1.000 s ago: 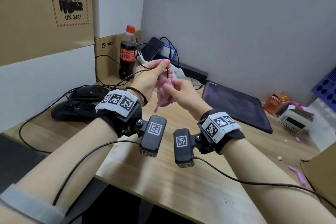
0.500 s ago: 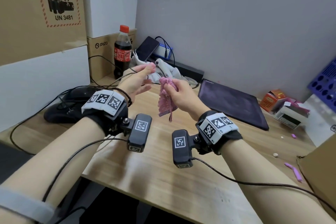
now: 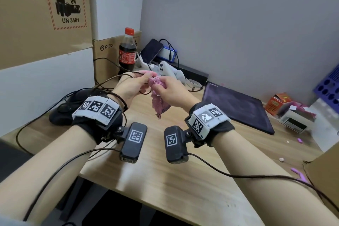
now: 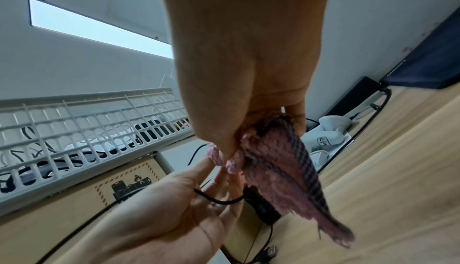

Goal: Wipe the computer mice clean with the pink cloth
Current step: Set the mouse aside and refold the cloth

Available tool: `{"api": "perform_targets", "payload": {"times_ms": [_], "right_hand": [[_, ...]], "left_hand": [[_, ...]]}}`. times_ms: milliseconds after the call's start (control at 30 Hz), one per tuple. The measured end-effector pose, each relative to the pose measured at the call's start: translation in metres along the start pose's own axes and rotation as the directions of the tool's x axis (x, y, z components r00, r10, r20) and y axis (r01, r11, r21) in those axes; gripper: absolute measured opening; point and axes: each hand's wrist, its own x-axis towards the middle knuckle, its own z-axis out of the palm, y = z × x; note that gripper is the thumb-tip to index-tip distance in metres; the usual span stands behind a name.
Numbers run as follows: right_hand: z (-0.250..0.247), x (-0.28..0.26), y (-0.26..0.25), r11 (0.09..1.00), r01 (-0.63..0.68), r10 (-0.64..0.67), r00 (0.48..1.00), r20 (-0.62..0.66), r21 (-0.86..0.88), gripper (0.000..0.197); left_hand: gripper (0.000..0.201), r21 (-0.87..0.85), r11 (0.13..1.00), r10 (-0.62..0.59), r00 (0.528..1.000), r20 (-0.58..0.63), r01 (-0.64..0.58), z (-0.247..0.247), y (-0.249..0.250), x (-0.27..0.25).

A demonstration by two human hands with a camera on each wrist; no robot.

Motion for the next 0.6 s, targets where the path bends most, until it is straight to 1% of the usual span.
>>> {"api": "perform_targets", "payload": {"times_ms": [100,133,200,233,300,367,500,600], "right_hand": [[0.007,-0.001,-0.003,0.997,0.005,-0.003,1.0,-0.02,0.078,0.022],[0.01,-0.002,-0.003,0.994,-0.006,0.008,1.0,-0.016,0.105,0.024],[0.018,-0.009,0.001,0.987,-0.037,0.034,0.999,0.017,0.155,0.019],[0.022,-0.011,0.007,0.983,-0.048,0.047,0.999,0.012,0.176,0.018],[0.023,-0.015,0.016,0.976,-0.067,0.074,0.997,-0.027,0.206,0.019],[0.018,-0.015,0.023,0.97,-0.077,0.092,0.994,-0.058,0.23,0.022],[0.002,-0.008,0.012,0.914,-0.074,0.103,0.993,-0.051,0.4,0.031],[-0.003,0.0,0.0,0.87,-0.035,0.085,0.993,-0.08,0.492,0.039]], "left_hand": [[0.017,0.055,0.998,0.044,0.998,-0.054,-0.041,-0.007,0.002,0.0],[0.017,0.032,0.998,0.055,0.995,-0.089,-0.052,-0.009,0.004,0.001],[0.02,-0.033,0.995,0.082,0.983,-0.166,-0.089,-0.016,0.013,0.006],[0.022,-0.039,0.993,0.099,0.978,-0.186,-0.109,-0.021,0.018,0.008],[0.024,-0.011,0.991,0.131,0.974,-0.185,-0.135,-0.029,0.027,0.012],[0.023,0.018,0.991,0.134,0.976,-0.172,-0.133,-0.032,0.028,0.014],[0.02,0.046,0.987,0.162,0.975,-0.153,-0.157,-0.028,0.017,0.015],[0.019,0.048,0.985,0.171,0.978,-0.12,-0.167,-0.019,0.013,0.013]]}}
